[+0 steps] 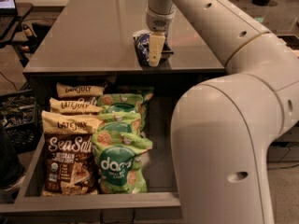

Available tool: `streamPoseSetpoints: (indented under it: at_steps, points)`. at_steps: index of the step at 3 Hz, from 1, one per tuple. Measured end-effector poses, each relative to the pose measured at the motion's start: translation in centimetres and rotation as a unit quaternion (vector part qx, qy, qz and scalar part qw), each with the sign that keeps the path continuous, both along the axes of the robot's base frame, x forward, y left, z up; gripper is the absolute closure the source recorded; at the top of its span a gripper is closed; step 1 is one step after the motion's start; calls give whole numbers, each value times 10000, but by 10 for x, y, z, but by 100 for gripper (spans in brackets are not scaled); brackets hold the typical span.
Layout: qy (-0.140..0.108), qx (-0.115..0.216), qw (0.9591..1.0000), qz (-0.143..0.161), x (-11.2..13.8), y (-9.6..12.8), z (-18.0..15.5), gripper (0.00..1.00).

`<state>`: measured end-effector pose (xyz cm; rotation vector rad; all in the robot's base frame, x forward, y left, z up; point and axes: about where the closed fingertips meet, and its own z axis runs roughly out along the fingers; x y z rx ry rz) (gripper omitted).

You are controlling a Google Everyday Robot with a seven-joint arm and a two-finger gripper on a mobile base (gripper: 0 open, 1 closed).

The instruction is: Pick blue chip bag from top drawer and place on counter

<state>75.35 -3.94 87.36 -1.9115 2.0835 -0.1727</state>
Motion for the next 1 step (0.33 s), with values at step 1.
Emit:
streamPoseSetpoints:
  at_steps: [1]
  points:
    - [0, 0, 10000, 0, 0, 0, 0, 0]
